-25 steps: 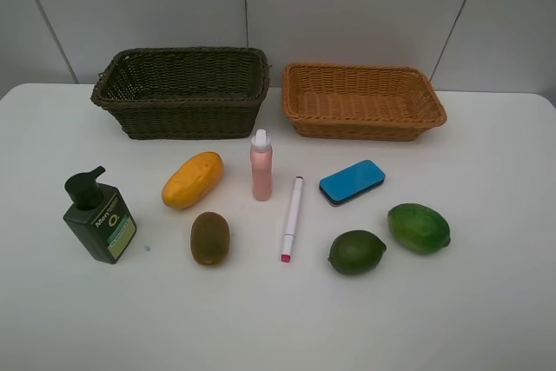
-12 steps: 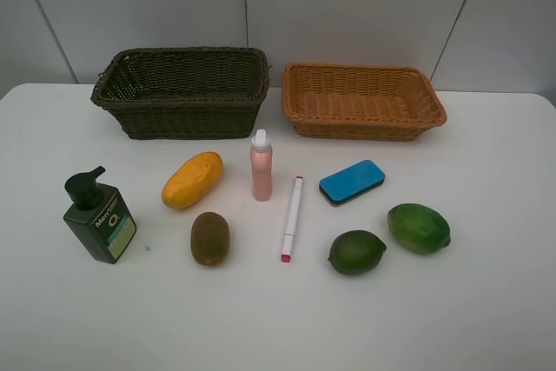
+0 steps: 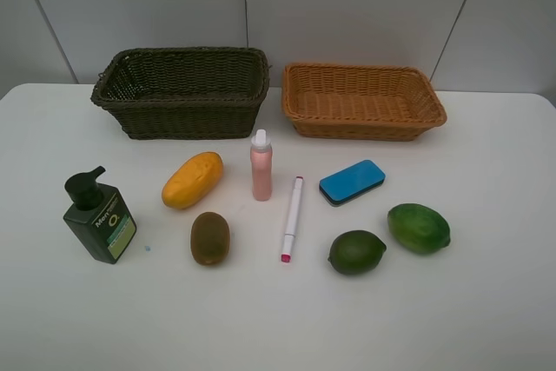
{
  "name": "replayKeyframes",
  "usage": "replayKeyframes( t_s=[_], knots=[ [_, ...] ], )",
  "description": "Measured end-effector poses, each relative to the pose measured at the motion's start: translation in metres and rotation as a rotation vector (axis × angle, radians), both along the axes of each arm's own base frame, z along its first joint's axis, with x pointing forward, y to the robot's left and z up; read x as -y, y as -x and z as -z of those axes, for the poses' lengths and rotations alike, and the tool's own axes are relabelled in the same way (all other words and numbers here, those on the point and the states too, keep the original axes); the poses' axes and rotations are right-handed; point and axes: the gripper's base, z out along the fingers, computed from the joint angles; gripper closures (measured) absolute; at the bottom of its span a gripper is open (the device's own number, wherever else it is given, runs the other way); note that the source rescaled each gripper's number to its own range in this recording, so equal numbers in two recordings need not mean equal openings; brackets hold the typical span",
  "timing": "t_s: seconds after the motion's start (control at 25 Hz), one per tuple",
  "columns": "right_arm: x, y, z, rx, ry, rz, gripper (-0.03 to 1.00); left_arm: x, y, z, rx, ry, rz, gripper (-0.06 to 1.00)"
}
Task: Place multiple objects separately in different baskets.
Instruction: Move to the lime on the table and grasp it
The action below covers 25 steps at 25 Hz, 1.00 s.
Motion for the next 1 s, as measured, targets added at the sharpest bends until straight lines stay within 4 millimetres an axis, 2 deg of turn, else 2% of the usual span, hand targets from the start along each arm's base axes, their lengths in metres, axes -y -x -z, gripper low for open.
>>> replayKeyframes(
  t_s=[0.32, 0.44, 0.56, 0.72, 0.8, 1.0],
  knots=[
    [0.002, -0.001, 0.0, -0.006, 0.024, 0.006, -0.03, 0.0, 0.0, 0.0, 0.0, 0.0, 0.0, -0.06],
    [0.003, -0.014, -0.005, -0.065, 0.044, 0.016, -0.03, 0.0, 0.0, 0.0, 0.0, 0.0, 0.0, -0.06],
    [0.002, -0.036, -0.016, -0.159, 0.056, 0.016, -0.03, 0.0, 0.0, 0.0, 0.0, 0.0, 0.0, -0.06],
    [0.0, -0.081, -0.027, -0.33, 0.089, -0.008, -0.03, 0.0, 0.0, 0.0, 0.0, 0.0, 0.0, -0.06],
    [-0.002, -0.106, -0.027, -0.42, 0.117, -0.04, -0.03, 0.0, 0.0, 0.0, 0.0, 0.0, 0.0, -0.06],
    [-0.013, -0.163, -0.011, -0.611, 0.153, -0.184, -0.03, 0.0, 0.0, 0.0, 0.0, 0.0, 0.0, -0.06]
  ],
)
